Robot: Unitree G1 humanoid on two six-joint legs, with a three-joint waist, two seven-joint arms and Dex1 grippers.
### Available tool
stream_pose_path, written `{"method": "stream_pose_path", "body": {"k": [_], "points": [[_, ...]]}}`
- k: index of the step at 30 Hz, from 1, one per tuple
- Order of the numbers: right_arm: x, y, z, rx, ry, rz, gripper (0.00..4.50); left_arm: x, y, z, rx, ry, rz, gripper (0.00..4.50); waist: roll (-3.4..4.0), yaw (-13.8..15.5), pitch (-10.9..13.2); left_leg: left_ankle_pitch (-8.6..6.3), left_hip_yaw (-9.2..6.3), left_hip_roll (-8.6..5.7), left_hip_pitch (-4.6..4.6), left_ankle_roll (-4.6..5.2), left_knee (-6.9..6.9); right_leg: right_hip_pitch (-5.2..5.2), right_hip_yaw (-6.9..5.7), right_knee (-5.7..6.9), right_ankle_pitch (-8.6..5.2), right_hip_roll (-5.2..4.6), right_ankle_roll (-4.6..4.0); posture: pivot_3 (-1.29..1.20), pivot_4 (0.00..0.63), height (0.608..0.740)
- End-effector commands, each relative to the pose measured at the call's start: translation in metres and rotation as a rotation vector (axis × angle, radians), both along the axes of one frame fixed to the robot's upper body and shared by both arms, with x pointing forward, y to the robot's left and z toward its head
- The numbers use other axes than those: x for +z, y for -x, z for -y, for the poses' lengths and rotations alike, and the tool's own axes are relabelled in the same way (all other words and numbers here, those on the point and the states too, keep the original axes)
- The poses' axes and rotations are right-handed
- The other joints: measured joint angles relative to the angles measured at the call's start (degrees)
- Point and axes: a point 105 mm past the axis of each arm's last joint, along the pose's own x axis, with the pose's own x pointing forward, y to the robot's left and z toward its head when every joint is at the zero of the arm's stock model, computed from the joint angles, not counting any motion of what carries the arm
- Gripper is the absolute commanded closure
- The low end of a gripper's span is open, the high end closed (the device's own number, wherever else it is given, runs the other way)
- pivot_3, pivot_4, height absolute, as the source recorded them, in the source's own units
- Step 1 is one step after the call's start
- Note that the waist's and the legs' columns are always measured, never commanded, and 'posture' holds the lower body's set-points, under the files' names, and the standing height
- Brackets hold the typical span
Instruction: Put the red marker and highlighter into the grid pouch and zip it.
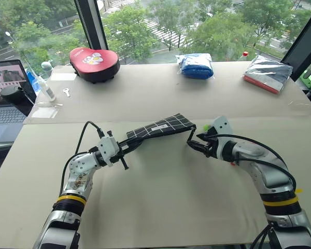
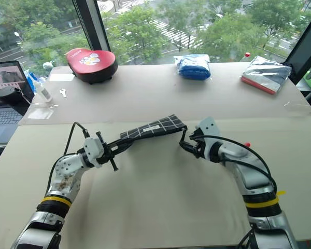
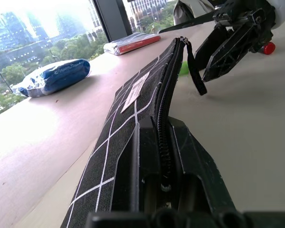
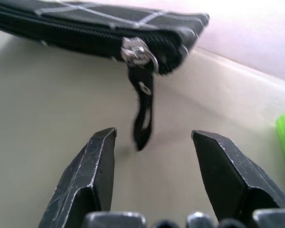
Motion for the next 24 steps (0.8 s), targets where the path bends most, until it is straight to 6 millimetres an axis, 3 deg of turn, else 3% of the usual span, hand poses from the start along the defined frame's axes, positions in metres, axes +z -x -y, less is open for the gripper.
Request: {"method": "stream_pose_path", "body": {"k": [1,7,12,16,24], "points": [[0.015,-0.006,-0.003,0.015,0.009,0.077,1.66,0.008,0.002,-0.001,0.000,-0.003,0.040,4.50,0.00,-0.03,0.00,0.00,0.00,0.00,0.00,0.00,-0.01,0.00,0.00,0.00,0.00,0.00,0.00,0.00,0.150,0.740],[0.018,-0.009,-0.011,0.036,-0.003,0.087,1.66,0.008,0.003,0.000,0.000,-0.006,0.037,4.50,0.00,-0.09,0.00,0.00,0.01,0.01,0.00,0.00,0.01,0.00,0.01,0.01,0.00,0.01,-0.01,0.00,0.150,0.740],[0.021,-0.006,-0.021,0.090,-0.016,0.095,2.88,0.008,0.002,0.001,0.003,-0.003,0.038,4.50,0.00,-0.18,0.00,0.00,0.01,0.01,0.00,0.00,0.01,0.00,0.00,0.01,0.00,0.01,-0.01,0.00,0.150,0.740],[0.023,0.004,-0.031,0.167,-0.024,0.093,4.36,0.009,0.000,0.002,0.005,-0.001,0.041,4.50,0.00,-0.23,0.00,0.00,0.01,0.00,0.00,0.00,0.01,0.00,0.00,0.01,0.01,0.00,-0.01,0.00,0.150,0.740],[0.021,0.011,-0.069,0.266,0.020,0.090,4.45,0.011,-0.002,0.004,-0.003,0.001,0.044,4.50,0.00,-0.49,0.00,0.00,0.01,0.02,0.01,0.00,0.02,0.00,0.00,0.02,0.01,0.02,-0.01,0.00,0.150,0.740]]}}
